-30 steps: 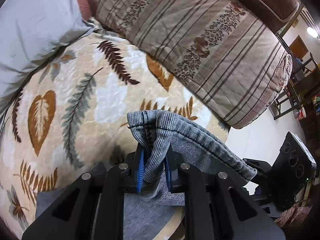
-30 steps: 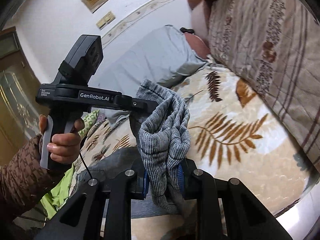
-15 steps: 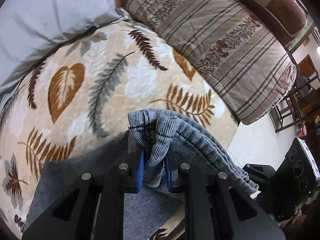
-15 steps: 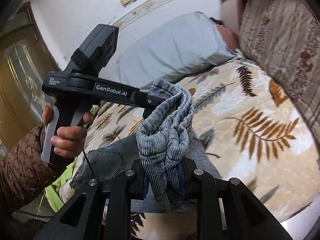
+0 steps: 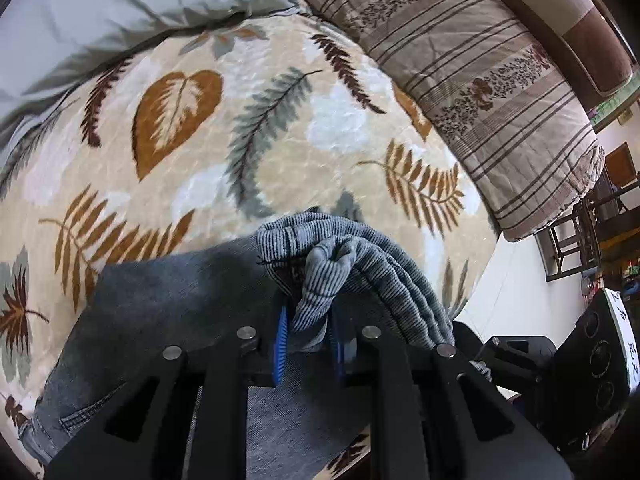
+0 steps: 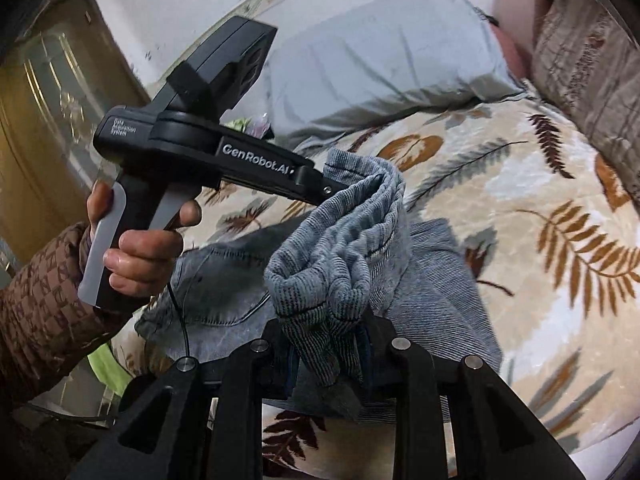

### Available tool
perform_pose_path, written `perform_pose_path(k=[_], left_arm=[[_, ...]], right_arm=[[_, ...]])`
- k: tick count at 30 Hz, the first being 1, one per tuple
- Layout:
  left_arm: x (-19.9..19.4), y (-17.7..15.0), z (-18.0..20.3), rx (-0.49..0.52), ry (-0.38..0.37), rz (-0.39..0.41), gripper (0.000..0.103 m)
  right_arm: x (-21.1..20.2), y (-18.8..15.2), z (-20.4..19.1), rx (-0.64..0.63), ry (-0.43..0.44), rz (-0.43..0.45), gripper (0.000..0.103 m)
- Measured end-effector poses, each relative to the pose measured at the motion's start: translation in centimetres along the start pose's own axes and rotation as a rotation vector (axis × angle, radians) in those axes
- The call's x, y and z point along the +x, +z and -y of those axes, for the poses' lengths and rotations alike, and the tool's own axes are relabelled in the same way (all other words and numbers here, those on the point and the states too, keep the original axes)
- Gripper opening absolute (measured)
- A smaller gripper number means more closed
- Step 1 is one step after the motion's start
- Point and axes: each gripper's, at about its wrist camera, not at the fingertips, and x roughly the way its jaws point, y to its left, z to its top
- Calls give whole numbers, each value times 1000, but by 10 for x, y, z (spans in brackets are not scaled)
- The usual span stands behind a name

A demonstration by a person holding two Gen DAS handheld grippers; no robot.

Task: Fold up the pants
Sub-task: 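Lift the hem with both grippers and fold it over onto the jeans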

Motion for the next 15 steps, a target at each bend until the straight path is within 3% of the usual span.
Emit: perform_pose_path(k=[7, 15], left_arm=[[3, -15, -28, -43, -6, -6, 19], [6, -39, -56, -62, 45, -29, 20]], right_arm=[[28, -5, -18, -49, 9, -67, 26], [60, -12, -34, -99, 21, -151, 28]])
